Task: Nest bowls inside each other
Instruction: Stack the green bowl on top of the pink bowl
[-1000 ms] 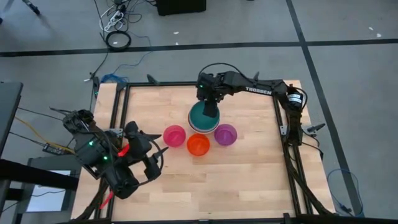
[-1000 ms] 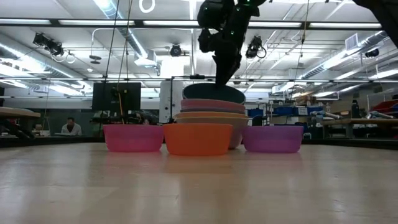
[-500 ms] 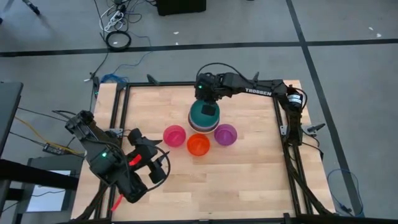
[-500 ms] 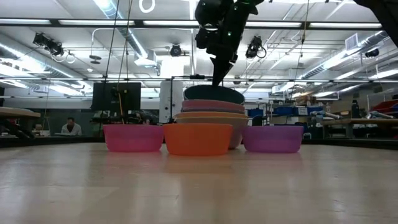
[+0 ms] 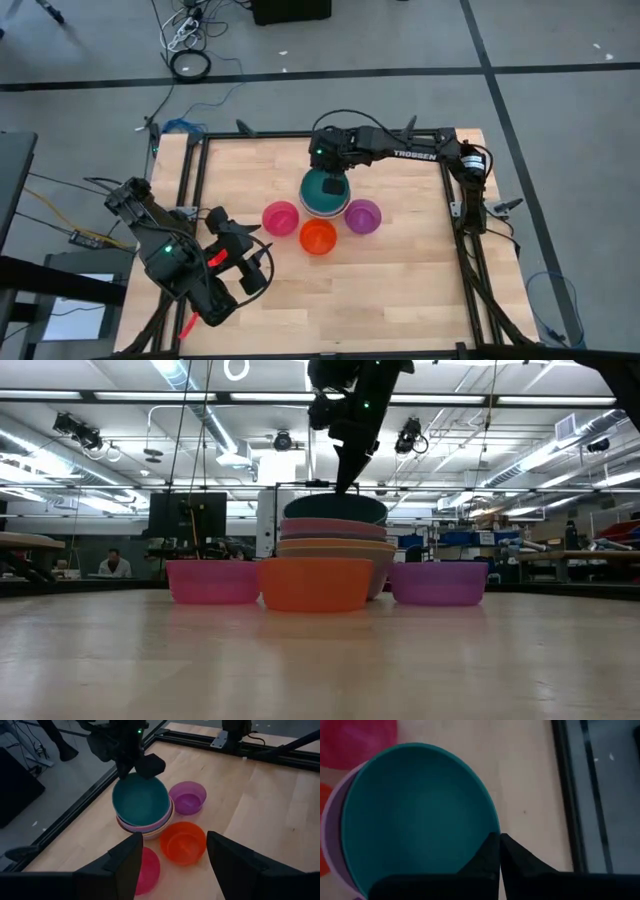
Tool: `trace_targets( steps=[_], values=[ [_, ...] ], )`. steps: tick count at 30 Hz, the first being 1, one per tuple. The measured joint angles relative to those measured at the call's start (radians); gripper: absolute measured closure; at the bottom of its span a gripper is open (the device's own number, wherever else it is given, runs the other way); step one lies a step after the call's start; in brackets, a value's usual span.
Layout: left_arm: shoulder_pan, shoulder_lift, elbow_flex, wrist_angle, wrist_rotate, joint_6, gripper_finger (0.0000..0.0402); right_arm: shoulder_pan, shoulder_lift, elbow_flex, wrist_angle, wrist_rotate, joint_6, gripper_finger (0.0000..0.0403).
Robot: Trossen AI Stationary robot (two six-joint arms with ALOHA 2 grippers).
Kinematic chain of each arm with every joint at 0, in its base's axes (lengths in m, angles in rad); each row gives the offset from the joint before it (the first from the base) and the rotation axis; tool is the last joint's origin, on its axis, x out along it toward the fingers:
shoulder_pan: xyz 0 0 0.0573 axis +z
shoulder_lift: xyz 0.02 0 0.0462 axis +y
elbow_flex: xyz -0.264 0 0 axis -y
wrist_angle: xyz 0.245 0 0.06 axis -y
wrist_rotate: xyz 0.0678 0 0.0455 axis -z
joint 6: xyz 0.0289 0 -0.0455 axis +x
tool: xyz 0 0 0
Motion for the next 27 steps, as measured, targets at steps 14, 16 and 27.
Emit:
trace_targets(
  steps=[14,16,27],
  values=[
    [0.0,0.0,0.0,0.0,0.0,-0.003,0.0173,0.057,-0.066,0.0,-0.019,-0.065,0.03,0.0365],
    [0.0,0.0,0.0,0.0,0.0,-0.003,0.0173,0.063,-0.067,0.0,-0.026,-0.065,0.034,0.0352],
    [0.0,0.0,0.0,0.0,0.0,-0.003,0.0173,0.09,-0.066,-0.001,-0.057,-0.133,0.076,0.0328]
  ],
)
